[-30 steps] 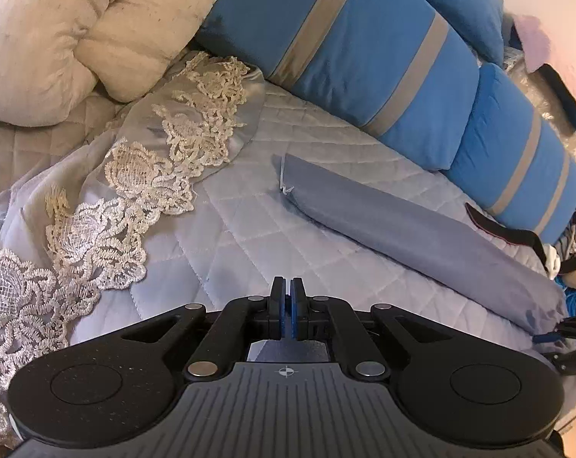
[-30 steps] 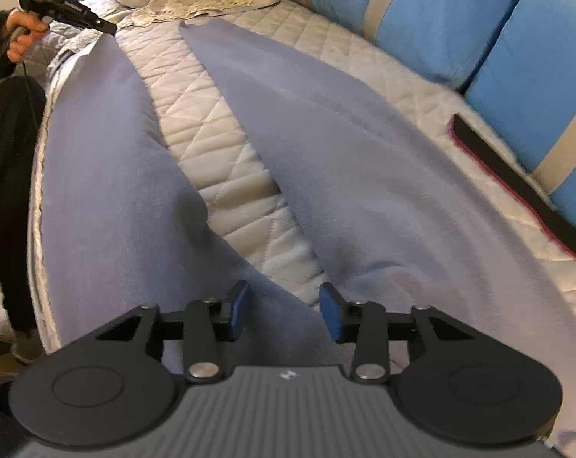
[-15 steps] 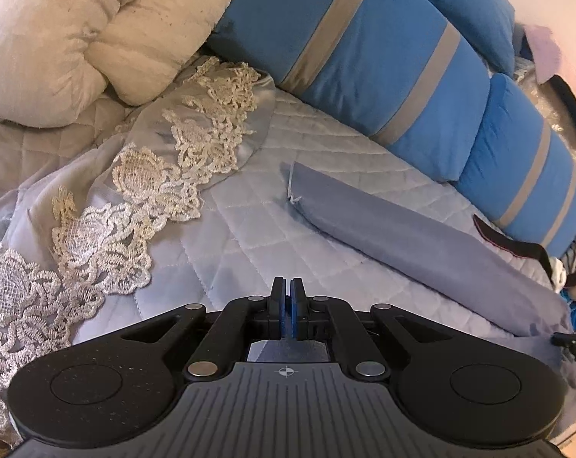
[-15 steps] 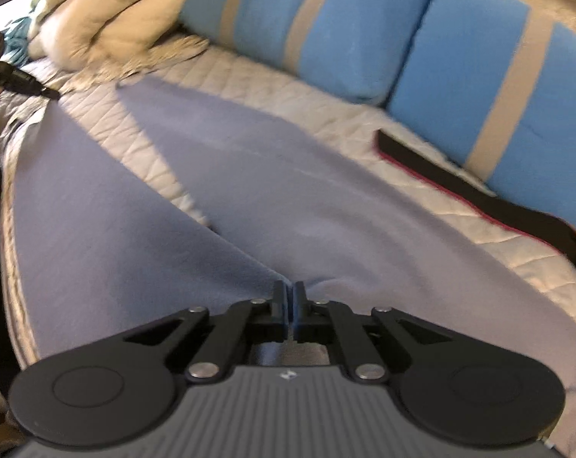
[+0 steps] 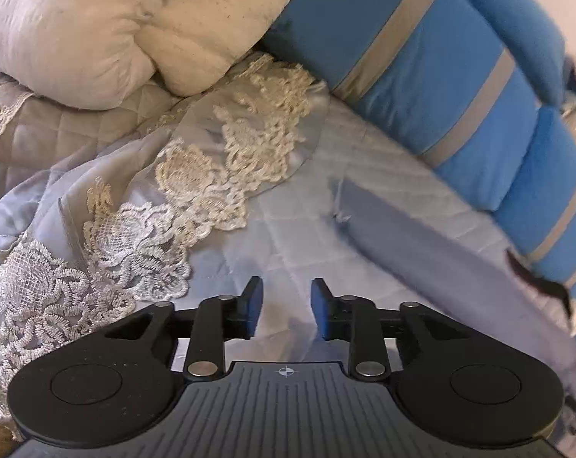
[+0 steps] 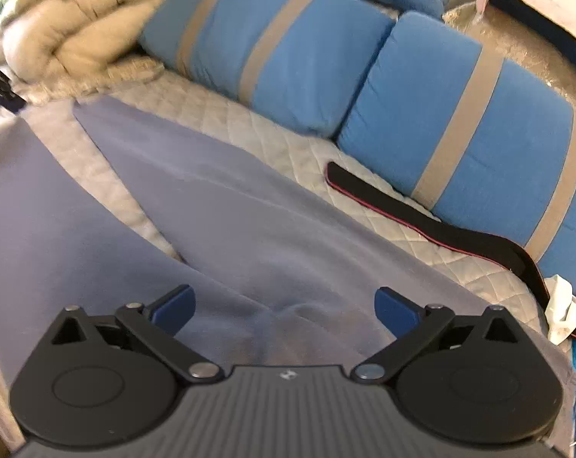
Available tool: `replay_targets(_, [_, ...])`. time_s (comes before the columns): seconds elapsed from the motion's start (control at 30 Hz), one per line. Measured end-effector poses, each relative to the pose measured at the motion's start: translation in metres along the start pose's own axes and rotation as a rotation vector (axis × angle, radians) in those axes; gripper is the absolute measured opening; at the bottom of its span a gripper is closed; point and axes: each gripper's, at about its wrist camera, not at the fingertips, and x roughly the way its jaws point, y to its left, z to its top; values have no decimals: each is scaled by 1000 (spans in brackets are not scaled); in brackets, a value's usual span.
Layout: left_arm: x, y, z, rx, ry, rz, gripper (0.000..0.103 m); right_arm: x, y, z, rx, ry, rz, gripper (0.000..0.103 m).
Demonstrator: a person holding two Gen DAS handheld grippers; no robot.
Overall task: Fold clothes
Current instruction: 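Open both grippers and pull them back from the sweatpants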
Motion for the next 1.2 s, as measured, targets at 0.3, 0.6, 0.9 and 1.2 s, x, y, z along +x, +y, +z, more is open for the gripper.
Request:
replay_targets(0.3, [-32,-42,-12,226,-148,-122,78,-63,-7,-43,132,-30,-46,103])
replay_targets(0.6, [-31,-85,-13,327,-144,-193,88,-103,2,-92,216,-43,-151,103])
replay_targets(0.9, [-19,-98,-14,371,-97,-173,88,-113,7,-114,286,8,-92,103])
replay_targets(1.2, [-7,-93,-3,367,-91,-144,88,-102,-10,-137,604,80,77,103])
